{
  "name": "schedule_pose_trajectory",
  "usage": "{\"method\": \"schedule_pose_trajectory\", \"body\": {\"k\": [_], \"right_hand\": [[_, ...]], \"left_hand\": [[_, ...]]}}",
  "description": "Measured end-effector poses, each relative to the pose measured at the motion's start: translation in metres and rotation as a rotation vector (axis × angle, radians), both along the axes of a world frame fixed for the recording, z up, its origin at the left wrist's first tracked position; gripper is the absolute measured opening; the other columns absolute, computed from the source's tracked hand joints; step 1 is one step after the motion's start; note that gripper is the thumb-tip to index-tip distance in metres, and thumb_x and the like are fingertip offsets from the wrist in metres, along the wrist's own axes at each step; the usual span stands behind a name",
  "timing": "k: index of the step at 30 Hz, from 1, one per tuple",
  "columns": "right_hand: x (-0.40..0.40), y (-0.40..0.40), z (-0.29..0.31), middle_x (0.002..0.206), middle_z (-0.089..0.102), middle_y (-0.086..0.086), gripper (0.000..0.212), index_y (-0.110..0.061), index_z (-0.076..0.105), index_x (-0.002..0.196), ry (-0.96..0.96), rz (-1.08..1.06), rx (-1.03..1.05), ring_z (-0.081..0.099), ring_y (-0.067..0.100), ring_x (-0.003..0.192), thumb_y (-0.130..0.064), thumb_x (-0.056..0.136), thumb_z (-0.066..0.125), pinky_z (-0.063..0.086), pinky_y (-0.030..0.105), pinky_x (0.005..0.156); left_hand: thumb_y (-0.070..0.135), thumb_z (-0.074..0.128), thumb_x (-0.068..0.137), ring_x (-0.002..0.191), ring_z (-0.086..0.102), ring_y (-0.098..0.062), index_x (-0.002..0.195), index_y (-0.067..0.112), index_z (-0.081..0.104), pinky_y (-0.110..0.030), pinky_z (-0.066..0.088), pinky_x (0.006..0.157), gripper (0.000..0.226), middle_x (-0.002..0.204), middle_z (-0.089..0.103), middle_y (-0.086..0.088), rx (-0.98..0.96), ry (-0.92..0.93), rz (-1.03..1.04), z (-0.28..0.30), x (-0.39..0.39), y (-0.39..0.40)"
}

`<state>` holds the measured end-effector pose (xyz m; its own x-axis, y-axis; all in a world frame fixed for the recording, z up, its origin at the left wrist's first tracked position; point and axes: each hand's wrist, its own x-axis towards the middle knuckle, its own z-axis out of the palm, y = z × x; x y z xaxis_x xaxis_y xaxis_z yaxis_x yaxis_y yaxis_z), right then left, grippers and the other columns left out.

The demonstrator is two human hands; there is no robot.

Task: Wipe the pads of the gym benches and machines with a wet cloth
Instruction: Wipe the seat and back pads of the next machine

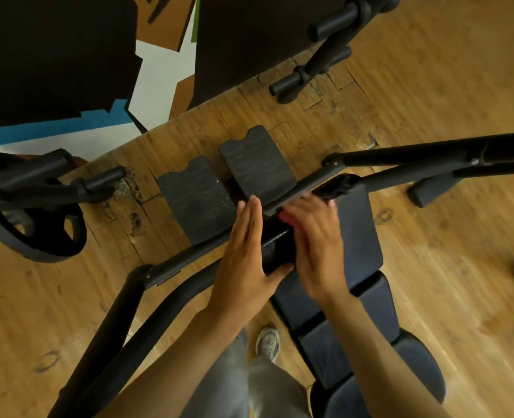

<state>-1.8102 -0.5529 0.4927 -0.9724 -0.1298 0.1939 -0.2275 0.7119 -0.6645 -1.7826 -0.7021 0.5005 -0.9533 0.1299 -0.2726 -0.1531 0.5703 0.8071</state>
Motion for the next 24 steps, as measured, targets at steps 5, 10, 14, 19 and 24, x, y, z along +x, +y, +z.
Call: {"method": "schedule_pose_trajectory", "body": {"k": [5, 10, 14, 19, 24], "right_hand": [[-0.023, 0.053, -0.014, 0.144, 0.057, 0.01, 0.035, -0.005, 0.061, 0.137, 0.108, 0.035, 0.119, 0.039, 0.028, 0.147, -0.003, 0.104, 0.049, 0.026, 0.06, 0.121], [-0.027, 0.038, -0.008, 0.154, 0.046, 0.005, 0.039, -0.005, 0.053, 0.144, 0.007, -0.348, -0.072, 0.024, 0.021, 0.155, -0.004, 0.107, 0.042, 0.022, 0.058, 0.123], [0.001, 0.061, -0.019, 0.165, 0.029, 0.01, 0.053, -0.006, 0.037, 0.155, -0.002, -0.238, 0.056, 0.017, 0.026, 0.157, 0.001, 0.103, 0.048, 0.024, 0.06, 0.122], [-0.008, 0.089, -0.015, 0.161, 0.038, 0.008, 0.054, -0.008, 0.042, 0.153, -0.036, -0.215, -0.008, 0.031, 0.02, 0.152, -0.008, 0.101, 0.059, 0.032, 0.042, 0.123], [-0.027, 0.118, -0.009, 0.151, 0.052, 0.006, 0.044, -0.008, 0.051, 0.147, -0.002, -0.152, -0.109, 0.046, 0.013, 0.143, -0.015, 0.103, 0.056, 0.04, 0.032, 0.117]], "left_hand": [[0.048, 0.078, 0.087, 0.153, -0.018, 0.001, 0.162, 0.035, -0.015, -0.046, 0.025, 0.126, 0.12, 0.165, -0.021, 0.027, -0.06, 0.004, -0.048, -0.002, -0.001, -0.004], [0.051, 0.056, 0.1, 0.158, -0.011, -0.01, 0.165, 0.019, 0.003, -0.043, 0.008, 0.129, 0.09, 0.173, -0.001, 0.006, -0.244, 0.197, -0.186, 0.001, -0.025, 0.012], [0.031, 0.029, 0.111, 0.158, -0.008, -0.01, 0.165, 0.018, 0.006, -0.045, 0.014, 0.129, 0.06, 0.173, 0.004, 0.002, -0.268, 0.251, -0.267, 0.004, -0.059, 0.047], [0.029, 0.024, 0.109, 0.159, -0.005, -0.013, 0.165, 0.016, 0.008, -0.045, 0.017, 0.128, 0.059, 0.173, 0.004, 0.001, -0.329, 0.266, -0.353, 0.002, -0.082, 0.092], [0.024, 0.028, 0.11, 0.159, -0.001, -0.014, 0.164, 0.018, 0.012, -0.046, 0.021, 0.127, 0.057, 0.172, 0.008, 0.003, -0.394, 0.304, -0.394, -0.003, -0.095, 0.105]]}}
